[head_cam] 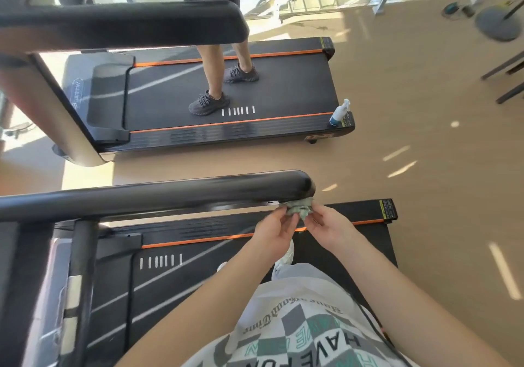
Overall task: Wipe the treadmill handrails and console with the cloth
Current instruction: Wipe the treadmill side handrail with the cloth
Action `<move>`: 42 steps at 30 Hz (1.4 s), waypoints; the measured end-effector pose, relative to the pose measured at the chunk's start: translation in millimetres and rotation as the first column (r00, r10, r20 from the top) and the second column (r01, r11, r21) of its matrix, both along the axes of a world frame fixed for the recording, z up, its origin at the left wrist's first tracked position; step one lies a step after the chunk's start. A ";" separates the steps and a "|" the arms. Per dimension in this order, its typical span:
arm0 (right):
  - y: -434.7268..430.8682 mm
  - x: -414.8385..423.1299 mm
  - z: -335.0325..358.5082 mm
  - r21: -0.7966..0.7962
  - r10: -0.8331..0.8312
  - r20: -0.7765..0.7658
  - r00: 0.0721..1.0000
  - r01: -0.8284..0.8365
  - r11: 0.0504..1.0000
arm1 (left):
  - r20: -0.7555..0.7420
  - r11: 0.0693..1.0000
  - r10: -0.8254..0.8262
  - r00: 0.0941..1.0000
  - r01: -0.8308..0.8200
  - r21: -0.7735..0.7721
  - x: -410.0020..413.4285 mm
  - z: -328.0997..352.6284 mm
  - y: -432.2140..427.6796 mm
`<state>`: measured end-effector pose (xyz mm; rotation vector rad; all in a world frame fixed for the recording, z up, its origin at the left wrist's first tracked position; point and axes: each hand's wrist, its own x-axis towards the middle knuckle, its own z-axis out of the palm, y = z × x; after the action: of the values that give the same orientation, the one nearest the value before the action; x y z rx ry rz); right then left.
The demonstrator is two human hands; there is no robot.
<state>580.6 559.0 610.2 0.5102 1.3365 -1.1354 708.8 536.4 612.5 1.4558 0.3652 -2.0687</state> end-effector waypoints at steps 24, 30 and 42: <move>-41.9 191.3 48.4 -0.032 0.293 0.100 0.951 -0.291 0.956 | 0.054 0.897 0.433 0.900 -0.425 -0.124 178.6 17.4 -9.8; -52.4 250.6 42.6 -0.053 0.334 0.137 0.933 -0.330 0.943 | 0.043 0.845 0.482 0.875 -0.451 -0.288 227.8 11.3 -11.1; -59.6 314.3 17.3 -0.101 0.585 -0.012 0.811 -0.583 0.806 | 0.218 0.719 0.692 0.689 -0.628 -0.298 270.1 5.4 -20.4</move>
<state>894.9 499.4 627.5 0.0137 1.2847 -0.6702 978.8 516.0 617.8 1.2483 0.4564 -1.2201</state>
